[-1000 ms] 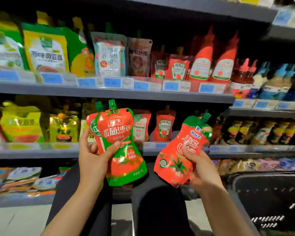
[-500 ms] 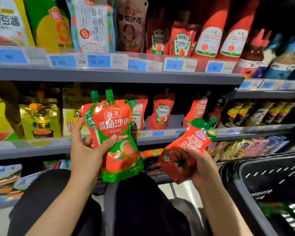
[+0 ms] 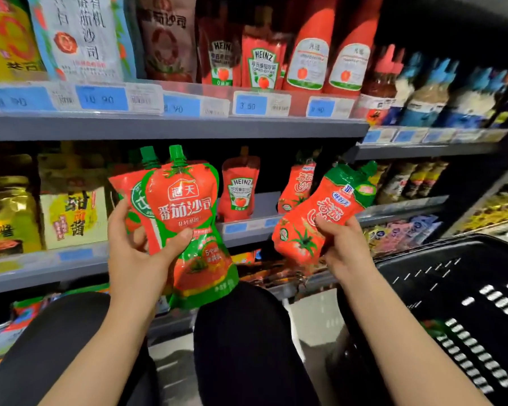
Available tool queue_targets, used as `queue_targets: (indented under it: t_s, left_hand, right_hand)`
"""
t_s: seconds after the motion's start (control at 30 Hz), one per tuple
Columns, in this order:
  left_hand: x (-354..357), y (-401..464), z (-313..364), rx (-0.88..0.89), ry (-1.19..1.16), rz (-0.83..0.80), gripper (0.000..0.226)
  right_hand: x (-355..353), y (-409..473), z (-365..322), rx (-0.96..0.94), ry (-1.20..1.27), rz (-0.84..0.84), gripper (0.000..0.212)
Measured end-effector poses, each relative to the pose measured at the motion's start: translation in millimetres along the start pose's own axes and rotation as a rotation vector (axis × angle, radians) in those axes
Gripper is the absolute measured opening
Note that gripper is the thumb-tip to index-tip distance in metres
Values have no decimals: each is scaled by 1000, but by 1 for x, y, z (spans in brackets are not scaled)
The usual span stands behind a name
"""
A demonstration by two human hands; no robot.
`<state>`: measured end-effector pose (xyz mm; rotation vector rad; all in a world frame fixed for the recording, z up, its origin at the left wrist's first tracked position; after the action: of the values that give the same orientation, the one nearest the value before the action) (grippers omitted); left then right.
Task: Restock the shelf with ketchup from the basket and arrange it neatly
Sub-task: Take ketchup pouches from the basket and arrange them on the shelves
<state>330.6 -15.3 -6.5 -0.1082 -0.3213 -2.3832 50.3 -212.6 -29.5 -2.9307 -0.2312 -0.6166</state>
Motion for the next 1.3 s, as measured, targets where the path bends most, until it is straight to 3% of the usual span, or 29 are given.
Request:
queue_targets:
  t_s: [0.1,0.6,0.7,0.8,0.9,1.03,1.13,1.3]
  left_hand:
    - [10,10,-7,-12,-31,19,85]
    - [31,55,-36,31,97,31,82]
    - [35,56,-39,35,102,7,84]
    - [39,51,-47,-1,63,31,76]
    - [44,49,-52,-31,74,48,73]
    - [51,49,-53,-48,40,29,71]
    - [56,49,-53,-59,8,24,74]
    - [57,47,-55,-82,-6,31,75]
  right_hand:
    - [-2,42,-14,-39,0,-43,46]
    - [11,158,-10,-150,-368,-153,32]
    - [13,168,0,-128,-515,-176,31]
    - [18,168,5,-244,-787,-197,37]
    - [23,170,7,-266,-827,-209,38]
    - [28,173,14,-236,-1060,-224,50]
    - [25,169,23,-190,-1108,-203,58]
    - [36,169,25,-208,-1065,-175,51]
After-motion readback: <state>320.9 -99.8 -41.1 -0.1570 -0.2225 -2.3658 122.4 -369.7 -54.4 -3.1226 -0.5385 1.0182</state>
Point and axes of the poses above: each hand's wrist, its own y-axis towards the middle knuckle, its own x-axis out of the palm, z = x × y, the point moved 10 cm from there along y, towards the middle knuckle, and after that the axes turned 4 degrees about -z, right-handed, at the moved point
